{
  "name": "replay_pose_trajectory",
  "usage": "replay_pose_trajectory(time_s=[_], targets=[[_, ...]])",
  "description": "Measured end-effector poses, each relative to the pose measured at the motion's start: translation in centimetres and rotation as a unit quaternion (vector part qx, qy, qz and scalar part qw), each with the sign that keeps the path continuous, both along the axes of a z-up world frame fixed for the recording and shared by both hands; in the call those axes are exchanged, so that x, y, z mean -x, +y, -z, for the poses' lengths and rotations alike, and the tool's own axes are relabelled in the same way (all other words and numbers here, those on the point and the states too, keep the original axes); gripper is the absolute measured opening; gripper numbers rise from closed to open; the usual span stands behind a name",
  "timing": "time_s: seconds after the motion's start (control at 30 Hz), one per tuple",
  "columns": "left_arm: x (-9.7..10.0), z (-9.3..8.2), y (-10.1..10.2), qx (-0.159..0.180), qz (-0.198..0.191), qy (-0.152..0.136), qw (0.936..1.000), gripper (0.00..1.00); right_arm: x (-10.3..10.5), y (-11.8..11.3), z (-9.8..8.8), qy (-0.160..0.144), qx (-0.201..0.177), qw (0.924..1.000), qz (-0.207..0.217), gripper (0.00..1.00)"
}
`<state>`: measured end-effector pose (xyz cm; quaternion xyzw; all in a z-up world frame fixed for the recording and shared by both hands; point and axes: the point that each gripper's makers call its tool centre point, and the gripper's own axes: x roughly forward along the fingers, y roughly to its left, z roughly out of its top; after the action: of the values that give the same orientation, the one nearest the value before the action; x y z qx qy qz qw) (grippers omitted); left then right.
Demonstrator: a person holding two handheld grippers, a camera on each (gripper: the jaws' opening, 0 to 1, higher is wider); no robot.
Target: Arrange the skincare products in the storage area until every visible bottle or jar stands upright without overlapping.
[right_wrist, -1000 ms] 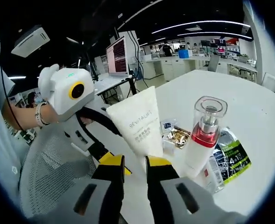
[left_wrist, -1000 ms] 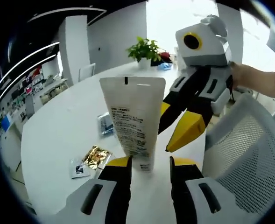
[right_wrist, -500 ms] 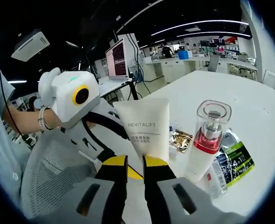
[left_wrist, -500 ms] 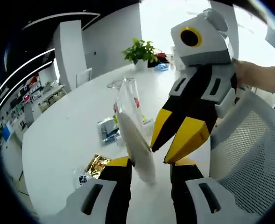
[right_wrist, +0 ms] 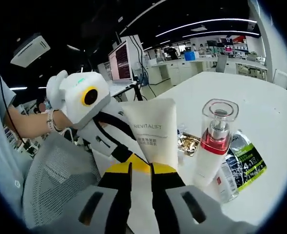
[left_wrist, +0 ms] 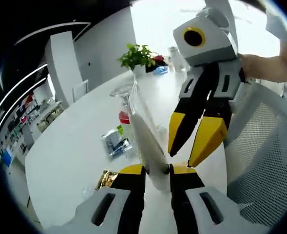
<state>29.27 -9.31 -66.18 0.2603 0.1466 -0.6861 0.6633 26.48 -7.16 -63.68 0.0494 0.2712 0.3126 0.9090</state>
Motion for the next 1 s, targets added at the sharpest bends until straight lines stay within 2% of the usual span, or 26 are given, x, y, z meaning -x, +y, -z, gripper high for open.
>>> replay_pose_trajectory(time_s=[0.17, 0.5, 0.6, 0.77, 1.0], targets=[[-0.2, 0.0, 0.0, 0.0, 0.023, 0.019, 0.9996, 0.14, 0.8, -1.3, 0.2, 0.006, 0.001, 0.9999, 0.014, 0.16], [-1.8, 0.0, -0.1, 0.007, 0.056, 0.023, 0.9982, 0.12, 1.5, -4.7, -0.8, -0.004, -0.005, 0.9983, 0.058, 0.16], [-2.1, -0.1, -0.2, 0.006, 0.065, 0.019, 0.9977, 0.12, 1.1, -5.9, -0.9, -0.01, -0.003, 0.9978, 0.066, 0.2], [-2.7, -0.1, -0.6, 0.01, 0.085, 0.016, 0.9962, 0.12, 0.9, -6.1, -1.3, -0.016, 0.001, 0.9974, 0.07, 0.23], [-3.1, -0.2, -1.3, 0.016, 0.13, 0.015, 0.9912, 0.12, 0.6, -6.9, -1.8, -0.03, 0.023, 0.9961, 0.08, 0.37]])
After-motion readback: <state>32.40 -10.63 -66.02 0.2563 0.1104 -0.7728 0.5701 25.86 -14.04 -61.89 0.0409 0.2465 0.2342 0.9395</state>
